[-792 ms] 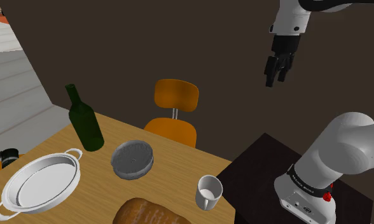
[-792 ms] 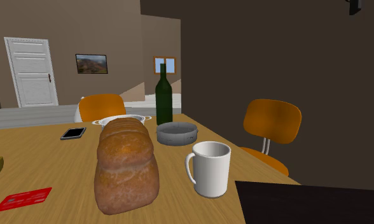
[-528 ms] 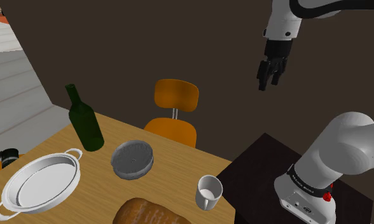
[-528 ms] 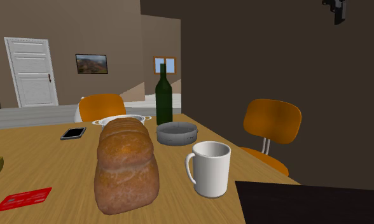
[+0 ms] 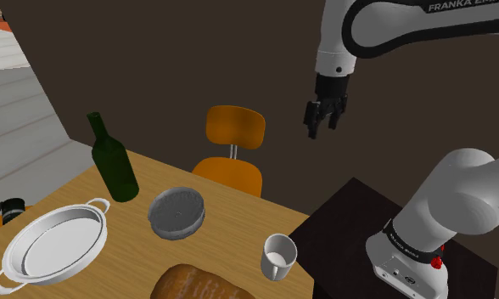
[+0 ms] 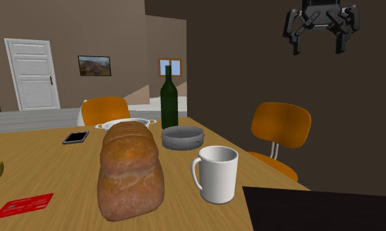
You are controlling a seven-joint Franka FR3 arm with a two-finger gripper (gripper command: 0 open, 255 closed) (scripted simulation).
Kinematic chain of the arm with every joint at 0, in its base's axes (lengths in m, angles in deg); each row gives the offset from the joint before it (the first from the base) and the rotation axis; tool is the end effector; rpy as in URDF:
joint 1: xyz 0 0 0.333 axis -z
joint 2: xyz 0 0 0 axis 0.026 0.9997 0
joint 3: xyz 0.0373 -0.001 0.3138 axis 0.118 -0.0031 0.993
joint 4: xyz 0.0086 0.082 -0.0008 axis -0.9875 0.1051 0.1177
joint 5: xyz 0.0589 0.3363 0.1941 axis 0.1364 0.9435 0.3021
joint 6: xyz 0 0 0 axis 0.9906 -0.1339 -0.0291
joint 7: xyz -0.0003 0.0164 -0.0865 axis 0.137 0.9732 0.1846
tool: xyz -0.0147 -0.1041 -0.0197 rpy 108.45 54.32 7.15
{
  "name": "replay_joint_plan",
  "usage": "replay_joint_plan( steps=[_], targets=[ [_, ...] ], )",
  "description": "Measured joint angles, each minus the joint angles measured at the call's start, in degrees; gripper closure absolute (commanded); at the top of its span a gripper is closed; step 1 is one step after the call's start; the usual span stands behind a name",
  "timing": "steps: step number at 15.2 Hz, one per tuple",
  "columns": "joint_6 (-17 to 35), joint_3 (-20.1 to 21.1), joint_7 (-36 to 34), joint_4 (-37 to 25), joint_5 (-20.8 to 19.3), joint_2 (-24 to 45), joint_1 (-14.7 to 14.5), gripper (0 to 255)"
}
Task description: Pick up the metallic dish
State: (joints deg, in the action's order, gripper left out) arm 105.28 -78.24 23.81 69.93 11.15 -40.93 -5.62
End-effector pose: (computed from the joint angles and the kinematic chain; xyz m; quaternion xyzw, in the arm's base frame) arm 0.3433 0.0815 0.4823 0.9961 -0.0320 -0.0827 0.0017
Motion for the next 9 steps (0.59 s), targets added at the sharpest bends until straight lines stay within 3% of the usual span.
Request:
replay_joint_plan(
  steps=[9],
  targets=[
    [13.7,9.0,-11.0,-3.9,0.8,15.4,-2.2,0]
  ],
)
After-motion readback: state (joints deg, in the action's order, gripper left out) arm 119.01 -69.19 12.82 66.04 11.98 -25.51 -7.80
